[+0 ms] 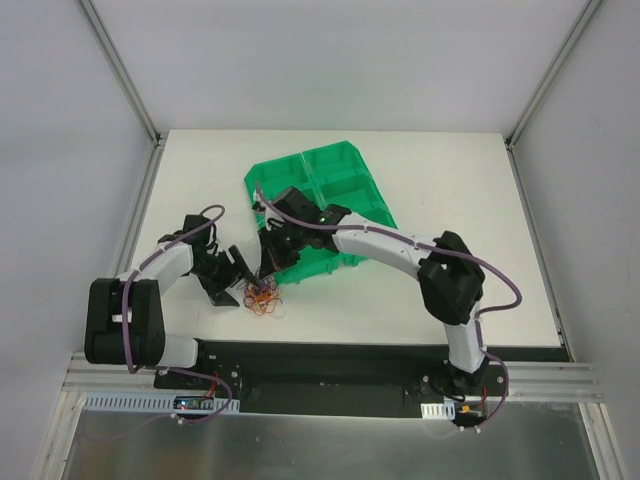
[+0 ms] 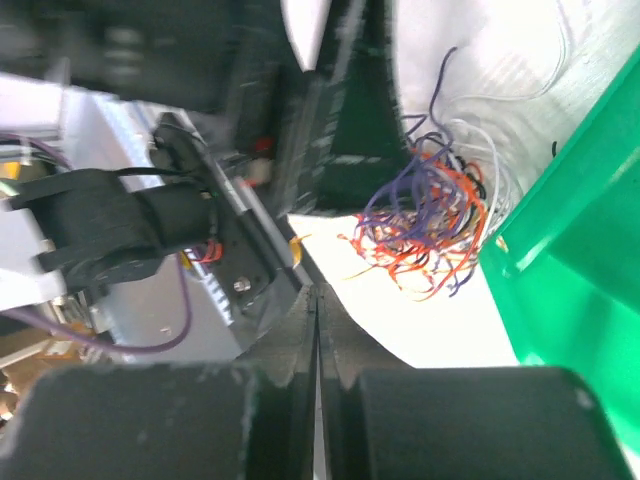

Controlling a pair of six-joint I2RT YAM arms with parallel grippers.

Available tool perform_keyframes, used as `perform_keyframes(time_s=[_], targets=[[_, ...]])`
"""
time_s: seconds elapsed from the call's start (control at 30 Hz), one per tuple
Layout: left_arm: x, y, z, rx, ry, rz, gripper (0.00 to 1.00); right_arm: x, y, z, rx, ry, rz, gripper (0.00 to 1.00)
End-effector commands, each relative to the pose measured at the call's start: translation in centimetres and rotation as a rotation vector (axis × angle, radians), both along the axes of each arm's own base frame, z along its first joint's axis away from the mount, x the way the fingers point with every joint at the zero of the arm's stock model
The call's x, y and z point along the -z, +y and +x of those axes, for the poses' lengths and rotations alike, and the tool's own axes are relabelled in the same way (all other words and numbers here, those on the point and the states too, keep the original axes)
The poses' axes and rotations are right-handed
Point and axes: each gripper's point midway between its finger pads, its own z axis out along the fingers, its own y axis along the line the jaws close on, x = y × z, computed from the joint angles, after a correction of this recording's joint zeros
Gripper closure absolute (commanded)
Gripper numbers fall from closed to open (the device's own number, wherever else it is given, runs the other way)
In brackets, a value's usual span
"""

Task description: Untangle the cables

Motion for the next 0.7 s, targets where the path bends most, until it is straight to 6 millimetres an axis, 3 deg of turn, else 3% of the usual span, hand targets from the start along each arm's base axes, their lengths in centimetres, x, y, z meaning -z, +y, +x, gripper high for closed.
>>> perform_keyframes(time_s=[0.0, 0.17, 0.23, 0.3, 0.33, 0.5, 0.67], targets=[[1.1, 0.1, 0.2, 0.007, 0.03, -0.006, 0.28, -11.5, -0.6, 0.9, 0.036, -0.074, 0.268, 1.0], [1.7, 0.8, 0.3, -0.007, 0.037, 0.012, 0.28, -17.9, -2.0, 1.6, 0.079, -0.104, 0.404, 1.0], [1.8, 0.7, 0.1, -0.004, 0.044, -0.005, 0.28, -18.7, -2.7, 2.3, 0.112, -0.153, 0.371, 0.99], [1.4, 0.7, 0.1, -0.014, 0.031, -0.023, 0.29, -17.1, -3.1, 3.0, 0.115, -0.199, 0.3, 0.76], [1.2, 0.6, 0.0, -0.016, 0.022, -0.029, 0.29, -15.3, -3.3, 3.5, 0.13, -0.2, 0.235, 0.7], [-0.5, -0.1, -0.3, -0.052, -0.006, -0.092, 0.27, -9.3, -2.0, 3.6, 0.07, -0.189, 0.124, 0.62], [-0.7, 1.0, -0.8, -0.115, -0.006, -0.066, 0.29, -4.7, -0.5, 3.5, 0.019, -0.129, 0.063, 0.61]])
